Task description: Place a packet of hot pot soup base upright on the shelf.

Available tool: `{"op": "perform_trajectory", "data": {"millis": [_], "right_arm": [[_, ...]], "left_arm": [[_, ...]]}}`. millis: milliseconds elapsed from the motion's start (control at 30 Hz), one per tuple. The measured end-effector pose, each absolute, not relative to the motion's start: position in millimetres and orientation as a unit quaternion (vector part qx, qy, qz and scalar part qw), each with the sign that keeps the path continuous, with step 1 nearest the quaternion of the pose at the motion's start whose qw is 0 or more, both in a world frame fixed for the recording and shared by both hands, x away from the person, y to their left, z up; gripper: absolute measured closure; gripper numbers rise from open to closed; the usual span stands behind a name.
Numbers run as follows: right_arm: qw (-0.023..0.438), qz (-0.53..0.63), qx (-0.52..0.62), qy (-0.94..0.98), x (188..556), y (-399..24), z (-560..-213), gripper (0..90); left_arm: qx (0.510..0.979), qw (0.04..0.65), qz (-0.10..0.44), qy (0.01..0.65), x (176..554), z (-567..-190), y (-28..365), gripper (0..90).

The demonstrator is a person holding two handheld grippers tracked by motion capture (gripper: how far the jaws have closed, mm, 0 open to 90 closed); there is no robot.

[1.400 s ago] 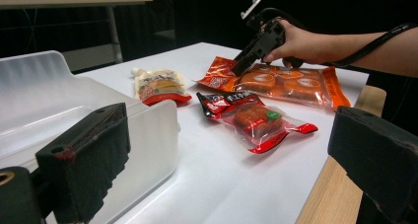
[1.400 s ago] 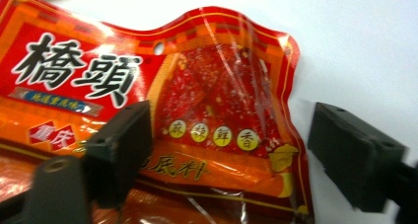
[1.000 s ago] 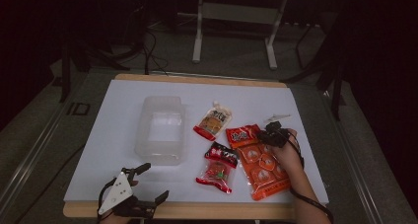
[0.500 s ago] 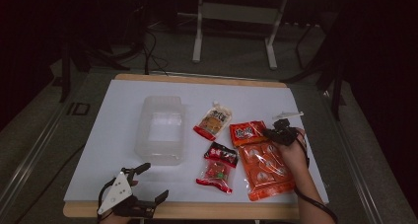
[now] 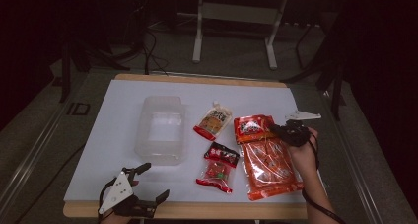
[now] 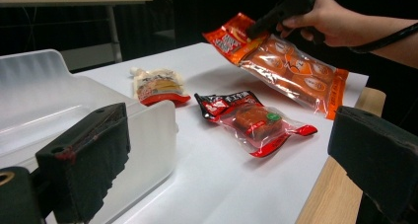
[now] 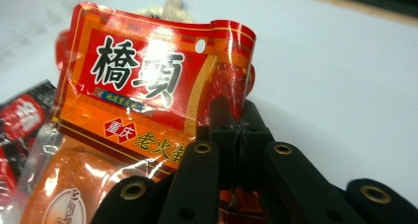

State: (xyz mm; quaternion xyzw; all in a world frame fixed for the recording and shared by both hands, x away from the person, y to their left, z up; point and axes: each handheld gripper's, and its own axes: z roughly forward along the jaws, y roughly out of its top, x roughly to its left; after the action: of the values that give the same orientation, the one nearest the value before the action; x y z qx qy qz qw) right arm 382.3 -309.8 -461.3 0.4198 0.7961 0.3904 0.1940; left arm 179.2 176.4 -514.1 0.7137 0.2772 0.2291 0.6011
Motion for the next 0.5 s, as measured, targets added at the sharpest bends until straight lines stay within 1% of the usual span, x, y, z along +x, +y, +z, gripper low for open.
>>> {"op": "perform_trajectory", "data": {"millis": [500], "right_arm": [[0.224, 0.459, 0.383, 0.77, 346.6, -312.6, -416.3, 88.7]], "left_arm": [[0.718, 0.6, 0.228, 0.27, 178.2, -513.8, 172.4, 3.0]]}}
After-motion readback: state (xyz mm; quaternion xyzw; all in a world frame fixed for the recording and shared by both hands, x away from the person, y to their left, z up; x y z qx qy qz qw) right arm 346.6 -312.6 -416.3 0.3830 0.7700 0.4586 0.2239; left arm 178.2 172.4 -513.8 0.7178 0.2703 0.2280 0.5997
